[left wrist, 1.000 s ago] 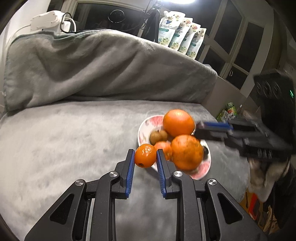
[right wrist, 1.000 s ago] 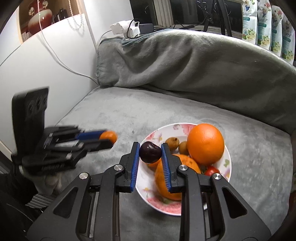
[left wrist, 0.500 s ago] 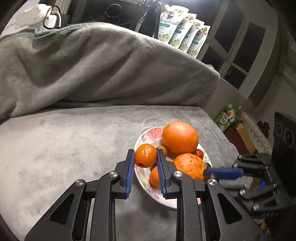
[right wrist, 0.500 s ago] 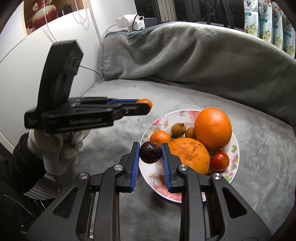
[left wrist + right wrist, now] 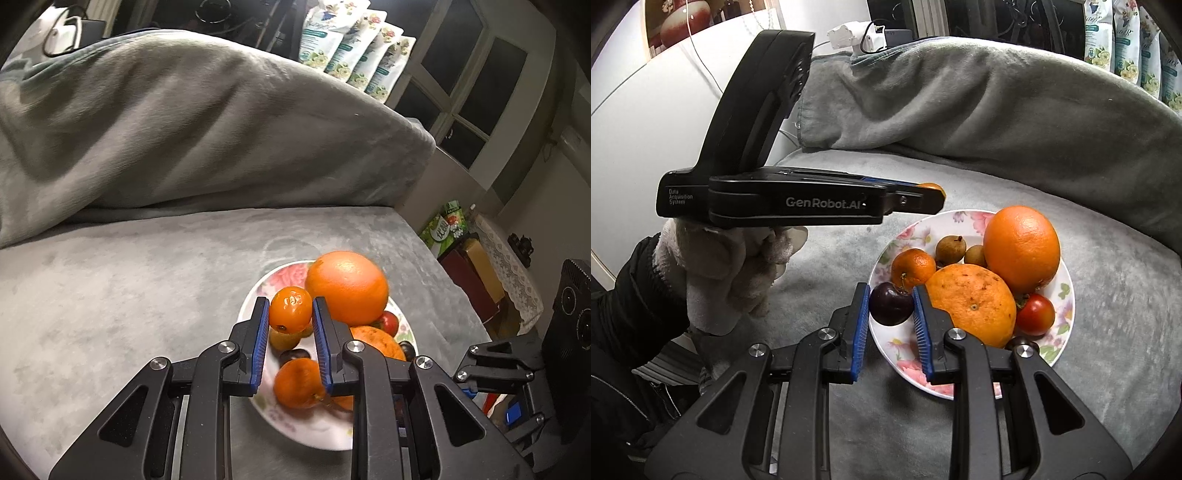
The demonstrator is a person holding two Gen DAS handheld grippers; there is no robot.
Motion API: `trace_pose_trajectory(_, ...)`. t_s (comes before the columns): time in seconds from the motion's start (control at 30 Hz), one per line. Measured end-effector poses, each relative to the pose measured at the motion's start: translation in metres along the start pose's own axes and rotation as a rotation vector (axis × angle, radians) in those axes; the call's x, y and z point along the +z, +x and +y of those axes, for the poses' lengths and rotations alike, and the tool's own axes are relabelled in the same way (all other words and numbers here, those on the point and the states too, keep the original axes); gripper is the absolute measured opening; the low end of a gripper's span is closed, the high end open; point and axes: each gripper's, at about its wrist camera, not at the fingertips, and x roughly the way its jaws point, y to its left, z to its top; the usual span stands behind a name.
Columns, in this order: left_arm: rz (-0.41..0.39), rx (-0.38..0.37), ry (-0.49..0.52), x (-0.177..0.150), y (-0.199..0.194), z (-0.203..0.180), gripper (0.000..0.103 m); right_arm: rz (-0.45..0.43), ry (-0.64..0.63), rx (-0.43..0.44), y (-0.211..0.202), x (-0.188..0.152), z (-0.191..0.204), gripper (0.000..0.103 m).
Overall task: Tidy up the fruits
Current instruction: 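Carry the cherry with the right gripper while the left gripper carries the mandarin to the plate, then open both grippers to release the cherry and mandarin onto the plate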
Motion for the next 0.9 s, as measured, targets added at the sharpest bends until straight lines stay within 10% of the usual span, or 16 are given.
trace_pose_trajectory(0.5, 0.021, -0.018, 0.032, 0.005, 0.008, -0.012, 0.022, 0.001, 0.000, 0.000, 0.000, -0.002, -0.002, 0.025)
trace_pose_trajectory(0.67, 0.022, -0.021, 0.042, 0.005, 0.009, -0.015, 0.027, -0.018, -0.001, -0.008, -0.001, 0.000, -0.003, 0.053)
trace_pose_trajectory(0.9, 0.012, -0.020, 0.053, 0.006, 0.006, -0.017, 0.039, -0.033, -0.013, -0.010, -0.004, 0.004, -0.001, 0.054)
